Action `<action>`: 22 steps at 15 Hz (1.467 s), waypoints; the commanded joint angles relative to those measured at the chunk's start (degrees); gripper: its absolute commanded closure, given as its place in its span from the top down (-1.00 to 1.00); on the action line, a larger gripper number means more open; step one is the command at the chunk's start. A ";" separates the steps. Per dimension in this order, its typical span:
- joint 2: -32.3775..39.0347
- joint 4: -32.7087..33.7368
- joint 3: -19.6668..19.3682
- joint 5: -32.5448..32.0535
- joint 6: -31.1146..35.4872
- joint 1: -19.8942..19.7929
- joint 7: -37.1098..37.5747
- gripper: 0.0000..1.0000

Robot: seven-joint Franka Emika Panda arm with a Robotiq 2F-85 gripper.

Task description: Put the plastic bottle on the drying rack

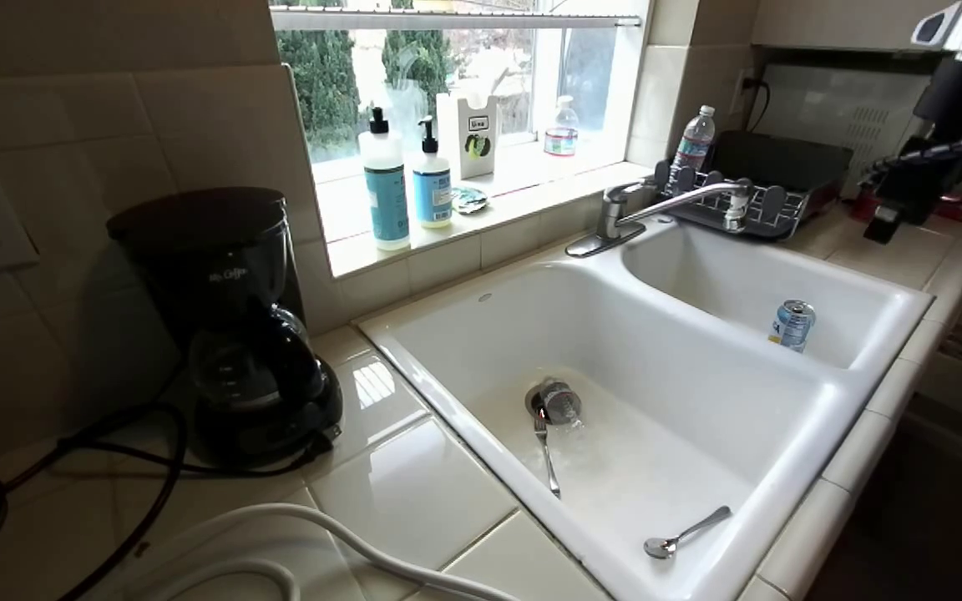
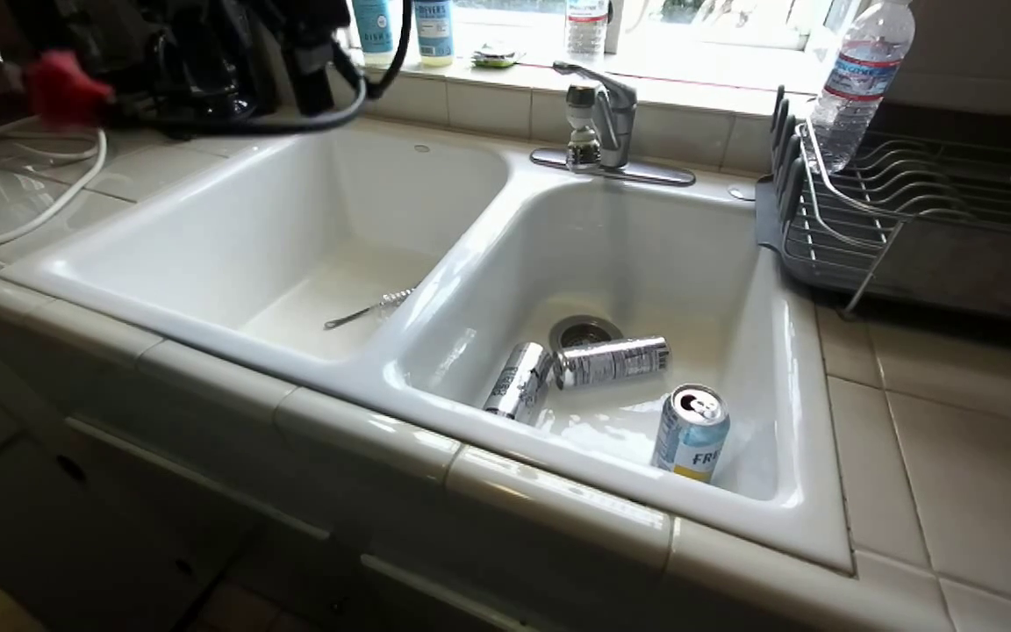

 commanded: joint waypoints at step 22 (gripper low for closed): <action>26.38 36.64 -4.28 -2.97 8.51 -1.00 -19.06 1.00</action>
